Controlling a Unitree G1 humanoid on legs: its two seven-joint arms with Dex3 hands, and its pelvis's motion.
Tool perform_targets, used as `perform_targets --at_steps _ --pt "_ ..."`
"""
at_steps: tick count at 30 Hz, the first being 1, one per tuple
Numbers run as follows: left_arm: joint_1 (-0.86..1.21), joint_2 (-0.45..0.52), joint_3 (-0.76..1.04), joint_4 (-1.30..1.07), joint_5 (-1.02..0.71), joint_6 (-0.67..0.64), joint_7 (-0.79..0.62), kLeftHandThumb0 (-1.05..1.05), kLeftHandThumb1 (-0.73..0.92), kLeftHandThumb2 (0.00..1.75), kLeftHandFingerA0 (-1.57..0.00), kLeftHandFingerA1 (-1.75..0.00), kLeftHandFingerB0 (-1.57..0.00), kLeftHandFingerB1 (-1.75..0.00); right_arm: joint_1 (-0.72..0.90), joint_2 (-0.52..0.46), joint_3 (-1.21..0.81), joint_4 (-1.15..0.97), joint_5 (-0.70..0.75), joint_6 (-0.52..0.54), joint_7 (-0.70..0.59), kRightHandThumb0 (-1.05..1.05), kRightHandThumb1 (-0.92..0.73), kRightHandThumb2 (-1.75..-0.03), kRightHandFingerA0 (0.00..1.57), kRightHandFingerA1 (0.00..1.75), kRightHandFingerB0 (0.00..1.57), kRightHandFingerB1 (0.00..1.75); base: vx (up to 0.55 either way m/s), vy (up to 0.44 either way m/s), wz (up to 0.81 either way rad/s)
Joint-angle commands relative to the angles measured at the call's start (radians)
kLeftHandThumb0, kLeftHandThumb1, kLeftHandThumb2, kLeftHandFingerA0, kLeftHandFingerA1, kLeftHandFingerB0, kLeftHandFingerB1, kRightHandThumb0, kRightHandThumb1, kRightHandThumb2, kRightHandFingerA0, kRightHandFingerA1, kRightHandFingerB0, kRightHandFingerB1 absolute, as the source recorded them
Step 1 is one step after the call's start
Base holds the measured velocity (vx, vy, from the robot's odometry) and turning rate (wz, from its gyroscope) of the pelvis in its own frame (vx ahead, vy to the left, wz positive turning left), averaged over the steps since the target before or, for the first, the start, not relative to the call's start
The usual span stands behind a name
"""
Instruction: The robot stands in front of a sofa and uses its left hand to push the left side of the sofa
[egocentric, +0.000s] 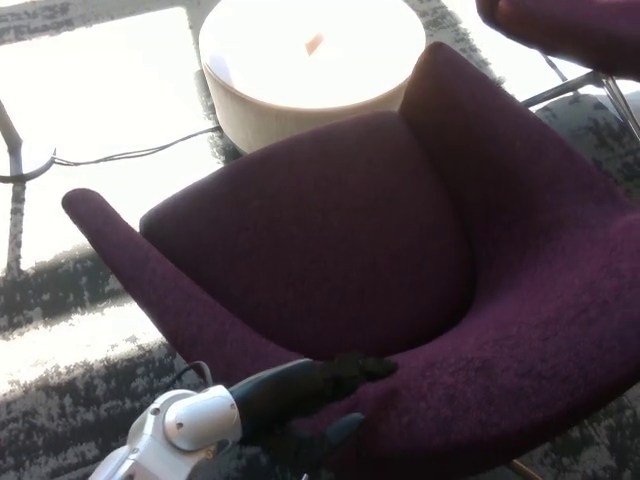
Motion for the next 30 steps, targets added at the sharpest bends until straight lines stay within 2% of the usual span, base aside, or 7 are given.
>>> perform_targets --at_steps 1,5,12,14,22,25,30 --pt "0.015 0.077 0.048 -0.021 0.004 0.019 -0.01 -0.95 0.84 1.23 0.0 -0.18 -0.05 -0.19 -0.01 -0.011 0.005 0.005 0.003 0.002 0.0 -0.61 -0.77 -0.64 0.63 0.45 0.55 0.41 0.0 0.0 0.0" --pt "0.0 0.122 0.074 0.033 0.013 -0.03 0.001 -0.97 0.87 1.24 0.0 -0.18 -0.07 -0.2 -0.018 -0.009 0.005 0.004 0.005 0.009 0.004 -0.61 -0.77 -0.63 0.61 0.44 0.56 0.4 0.0 0.0 0.0" --pt "0.007 0.175 0.129 0.094 -0.007 -0.099 -0.007 -0.87 0.84 1.24 0.0 -0.24 -0.01 -0.2 -0.024 -0.014 0.021 0.009 -0.009 -0.005 -0.003 -0.62 -0.79 -0.64 0.63 0.46 0.56 0.42 0.0 0.0 0.0" --pt "0.021 0.189 0.15 0.102 -0.01 -0.1 0.007 -0.92 0.87 1.27 0.0 -0.23 0.0 -0.14 -0.026 -0.009 0.021 0.012 -0.002 0.005 0.006 -0.62 -0.79 -0.64 0.61 0.45 0.56 0.42 0.0 0.0 0.0" --pt "0.042 0.193 0.177 0.144 -0.005 -0.129 0.011 -0.95 0.88 1.27 0.0 -0.2 0.0 -0.11 -0.008 -0.009 0.024 0.012 0.002 0.001 0.007 -0.63 -0.78 -0.64 0.59 0.42 0.57 0.41 0.0 0.0 0.0" --pt "0.054 0.192 0.182 0.151 -0.01 -0.13 0.01 -0.87 0.81 1.24 0.0 -0.25 -0.01 -0.18 -0.002 -0.008 0.03 0.013 -0.004 0.006 -0.004 -0.63 -0.77 -0.63 0.58 0.42 0.57 0.41 0.0 0.0 0.0" --pt "0.061 0.182 0.187 0.18 -0.013 -0.144 0.016 -0.88 0.8 1.24 0.0 -0.26 0.0 -0.18 0.001 -0.001 0.03 0.015 0.003 0.009 -0.001 -0.6 -0.77 -0.63 0.58 0.43 0.56 0.41 0.0 0.0 0.0"
